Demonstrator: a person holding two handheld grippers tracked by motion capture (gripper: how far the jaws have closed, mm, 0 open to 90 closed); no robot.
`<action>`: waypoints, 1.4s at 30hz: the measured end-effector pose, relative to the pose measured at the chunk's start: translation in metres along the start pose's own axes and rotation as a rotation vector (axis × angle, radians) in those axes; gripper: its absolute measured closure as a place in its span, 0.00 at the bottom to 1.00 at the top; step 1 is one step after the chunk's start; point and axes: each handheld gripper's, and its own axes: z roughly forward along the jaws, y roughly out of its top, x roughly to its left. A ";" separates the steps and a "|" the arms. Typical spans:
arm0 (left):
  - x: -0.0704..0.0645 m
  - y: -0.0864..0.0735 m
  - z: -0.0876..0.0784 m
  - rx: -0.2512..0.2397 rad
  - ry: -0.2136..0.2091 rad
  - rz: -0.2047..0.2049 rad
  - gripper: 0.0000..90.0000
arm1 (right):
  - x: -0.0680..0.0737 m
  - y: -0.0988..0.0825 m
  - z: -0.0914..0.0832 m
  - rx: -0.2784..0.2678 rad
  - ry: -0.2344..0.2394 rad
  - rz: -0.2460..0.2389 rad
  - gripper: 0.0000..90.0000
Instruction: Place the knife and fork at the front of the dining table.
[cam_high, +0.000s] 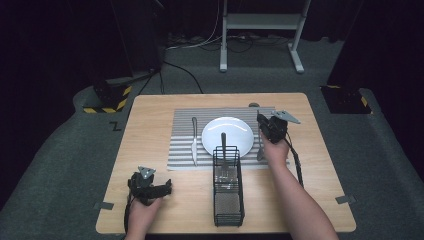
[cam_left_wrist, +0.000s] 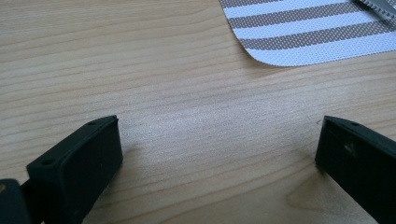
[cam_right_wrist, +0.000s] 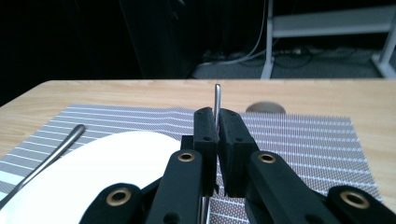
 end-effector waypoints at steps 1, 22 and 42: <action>0.000 0.000 0.000 0.000 0.000 0.000 0.01 | -0.001 -0.001 0.003 0.008 -0.001 0.010 0.96; 0.000 0.000 0.000 -0.003 -0.003 -0.005 0.01 | -0.015 -0.015 0.028 0.108 -0.048 0.052 0.94; 0.000 0.000 0.000 -0.002 -0.006 -0.003 0.01 | -0.012 -0.009 0.012 0.129 -0.066 0.013 0.89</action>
